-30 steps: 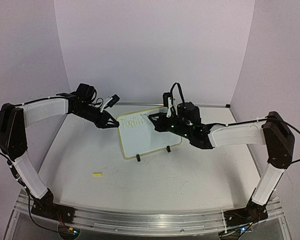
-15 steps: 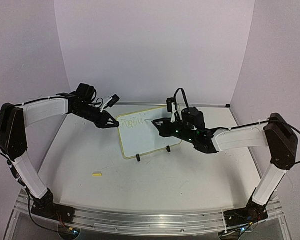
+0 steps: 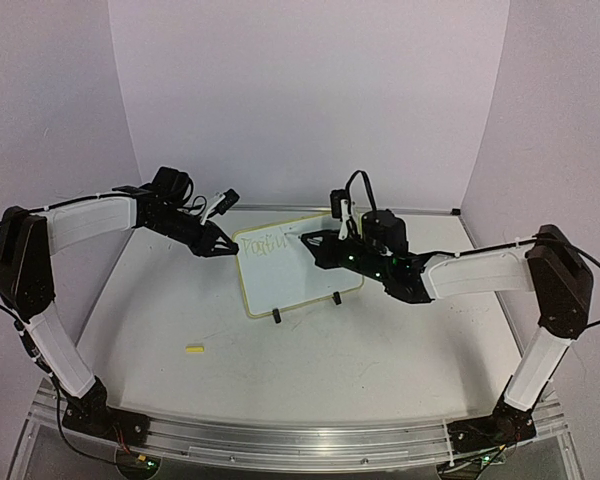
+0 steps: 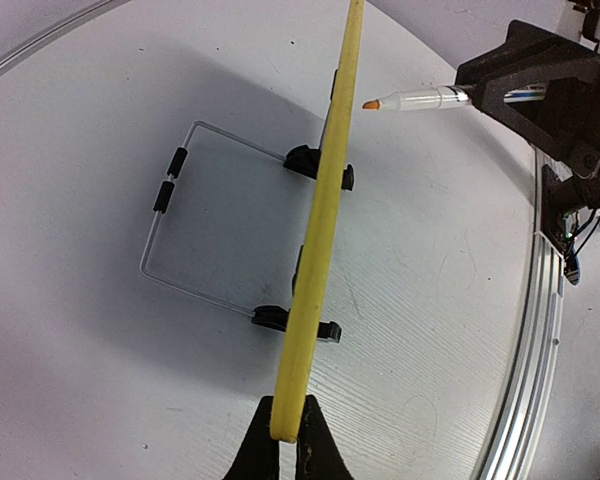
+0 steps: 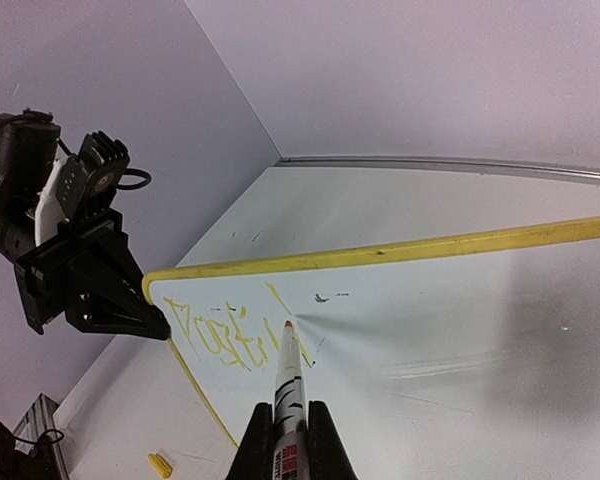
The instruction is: Write a sentence on the whiteboard
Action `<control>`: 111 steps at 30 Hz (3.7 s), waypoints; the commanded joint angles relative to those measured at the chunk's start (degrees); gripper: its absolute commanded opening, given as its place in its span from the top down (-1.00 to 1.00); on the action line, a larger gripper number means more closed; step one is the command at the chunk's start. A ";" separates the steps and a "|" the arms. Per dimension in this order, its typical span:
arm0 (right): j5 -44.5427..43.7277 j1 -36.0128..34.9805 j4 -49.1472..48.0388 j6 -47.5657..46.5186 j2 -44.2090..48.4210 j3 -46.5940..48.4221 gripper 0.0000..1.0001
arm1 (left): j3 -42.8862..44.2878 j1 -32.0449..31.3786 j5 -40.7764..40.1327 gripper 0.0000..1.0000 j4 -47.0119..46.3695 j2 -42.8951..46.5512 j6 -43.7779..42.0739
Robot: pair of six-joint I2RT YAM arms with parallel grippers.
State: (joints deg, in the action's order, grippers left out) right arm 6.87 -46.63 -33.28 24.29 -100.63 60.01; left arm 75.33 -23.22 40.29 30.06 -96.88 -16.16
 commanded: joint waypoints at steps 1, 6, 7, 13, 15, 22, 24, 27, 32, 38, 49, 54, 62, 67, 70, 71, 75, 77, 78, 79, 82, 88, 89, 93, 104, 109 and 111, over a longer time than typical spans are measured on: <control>-1.40 0.15 -0.91 0.58 -1.58 2.48 1.00 | 0.93 -1.04 -2.65 1.00 3.51 -0.62 -1.54; -4.48 0.14 -0.26 1.39 -1.42 2.12 1.00 | 0.96 -1.04 -2.67 1.00 3.51 -0.68 -1.55; -5.33 0.14 -0.06 1.61 -1.22 1.92 1.00 | 0.96 -1.04 -2.68 1.00 3.51 -0.68 -1.56; -10.33 0.14 0.15 2.04 1.02 -0.19 1.00 | 0.96 -1.06 -2.67 1.00 3.47 -0.70 -1.57; -11.13 0.16 0.15 2.05 1.69 -0.74 1.00 | 0.96 -1.08 -2.65 1.00 3.50 -0.69 -1.52; -9.90 0.14 0.25 1.81 1.97 -0.91 1.00 | 0.91 -1.11 -2.68 1.00 3.49 -0.61 -1.56; -7.98 0.16 -1.05 1.11 2.50 -1.43 1.00 | 0.94 -1.13 -2.73 1.00 3.54 -0.59 -1.52; -4.46 0.14 -3.92 0.41 3.81 -2.67 1.00 | 0.97 -1.14 -2.76 1.00 3.52 -0.60 -1.58; -1.16 0.14 -5.84 0.19 4.21 -1.86 1.00 | 0.96 -1.12 -2.74 1.00 3.53 -0.61 -1.55; -1.11 0.14 -5.82 -0.04 2.23 0.39 1.00 | 0.96 -1.12 -2.76 1.00 3.49 -0.68 -1.58; -3.07 0.14 -4.02 -0.13 -0.48 2.11 1.00 | 0.96 -1.12 -2.66 1.00 3.51 -0.78 -1.55; -4.37 0.14 -3.09 0.13 -1.27 2.08 1.00 | 0.96 -1.14 -2.76 1.00 3.59 -0.72 -1.65; -5.11 0.14 -2.31 0.74 -1.35 0.81 1.00 | 0.96 -1.21 -2.76 1.00 3.56 -0.70 -1.61; -4.52 0.15 -2.22 1.81 -1.57 -0.70 1.00 | 0.97 -1.21 -2.75 1.00 3.54 -0.70 -1.67; -4.32 0.16 -2.23 2.49 -1.63 -1.57 1.00 | 0.96 -1.21 -2.74 1.00 3.55 -0.68 -1.60; -4.32 0.15 -2.22 2.60 -1.58 -1.77 1.00 | 0.96 -1.21 -2.76 1.00 3.52 -0.68 -1.67; -4.35 0.14 -2.23 2.88 -1.24 -2.52 1.00 | 0.96 -1.22 -2.66 1.00 3.55 -0.68 -1.57; -4.33 0.14 -2.24 2.99 -1.09 -2.68 1.00 | 0.96 -1.21 -2.65 1.00 3.55 -0.68 -1.60; -4.33 0.14 -2.23 3.08 -1.05 -2.79 1.00 | 0.96 -1.23 -2.67 1.00 3.56 -0.68 -1.59; -4.38 0.16 -2.24 3.10 -0.99 -2.89 1.00 | 0.96 -1.22 -2.67 1.00 3.54 -0.68 -1.60; -4.39 0.14 -2.24 3.14 -0.85 -3.04 1.00 | 0.96 -1.21 -2.68 1.00 3.53 -0.69 -1.61; -4.64 0.19 -2.04 3.44 -0.66 -3.41 1.00 | 0.96 -1.21 -2.68 1.00 3.58 -0.69 -1.63; -4.66 0.15 -1.99 3.47 -0.63 -3.39 1.00 | 0.96 -1.21 -2.75 1.00 3.60 -0.72 -1.64; -5.47 0.15 -1.76 3.37 -0.46 -3.42 1.00 | 0.96 -1.21 -2.73 1.00 3.61 -0.60 -1.55; -9.12 0.15 -0.73 1.73 1.93 -2.06 1.00 | 0.96 -1.29 -2.83 1.00 3.60 -0.50 -1.60; -7.74 0.19 -2.02 1.03 3.74 -2.50 1.00 | 1.00 -1.30 -2.84 1.00 3.63 -0.42 -1.64; -6.61 0.14 -3.95 1.11 4.87 -3.53 1.00 | 0.96 -1.30 -2.84 1.00 3.60 -0.46 -1.64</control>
State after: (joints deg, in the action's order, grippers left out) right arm 0.80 -46.74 -34.09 26.40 -99.82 57.01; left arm 75.33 -23.33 40.29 30.09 -96.88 -16.25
